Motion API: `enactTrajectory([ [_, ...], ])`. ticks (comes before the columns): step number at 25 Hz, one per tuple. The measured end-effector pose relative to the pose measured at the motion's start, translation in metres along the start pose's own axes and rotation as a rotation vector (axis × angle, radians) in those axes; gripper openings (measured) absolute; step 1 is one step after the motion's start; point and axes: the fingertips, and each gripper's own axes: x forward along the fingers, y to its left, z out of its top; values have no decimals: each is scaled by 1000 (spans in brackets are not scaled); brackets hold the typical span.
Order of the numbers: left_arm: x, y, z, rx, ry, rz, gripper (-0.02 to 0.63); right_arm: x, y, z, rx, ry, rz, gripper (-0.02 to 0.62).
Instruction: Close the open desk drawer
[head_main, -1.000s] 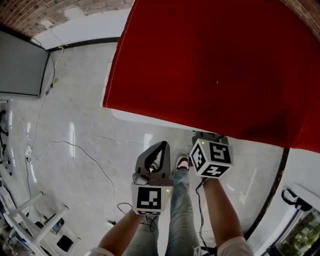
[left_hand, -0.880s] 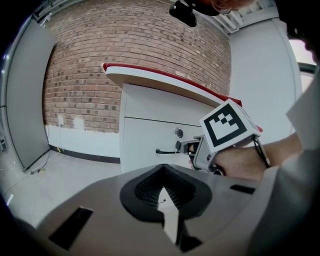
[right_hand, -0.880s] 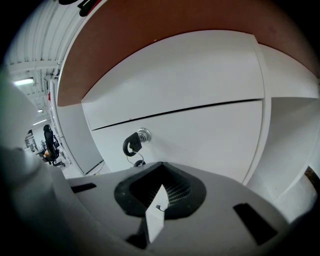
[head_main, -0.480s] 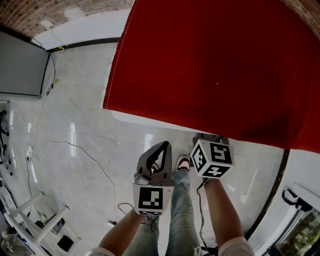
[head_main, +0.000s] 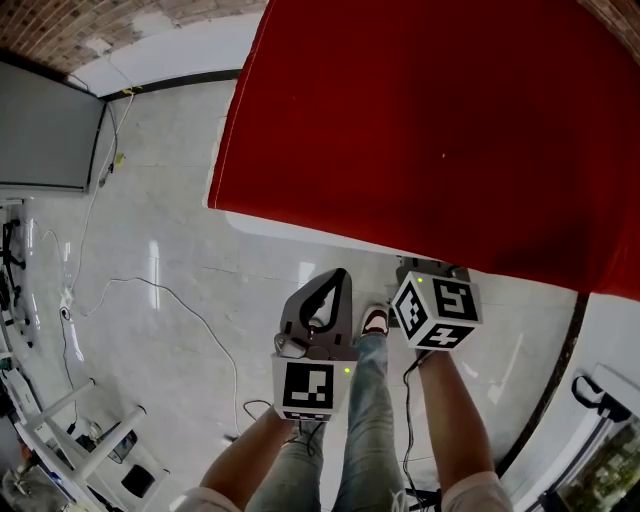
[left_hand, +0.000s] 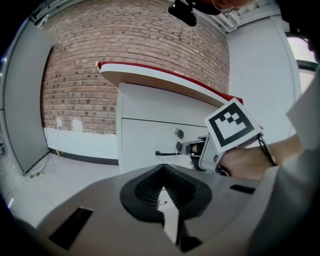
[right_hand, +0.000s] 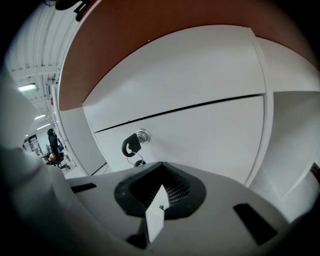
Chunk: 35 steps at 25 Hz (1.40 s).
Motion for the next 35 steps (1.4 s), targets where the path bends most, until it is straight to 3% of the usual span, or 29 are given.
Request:
enactTrajectory([
  [5,-6,-5,-4,-9,7,5,-2,0,0,-1,26,14,68,-3],
  [15,-29,-23,0,21,9,-22,-2,-11,2,-5,43,50,45,-2],
  [23,-75,-33,31,-7,34,-2,-2,-96,18,-42,87,200,52,-2],
  [35,-141,-67,134,16,-15,-72,-2,-173,89,80,122,109,149,-2],
])
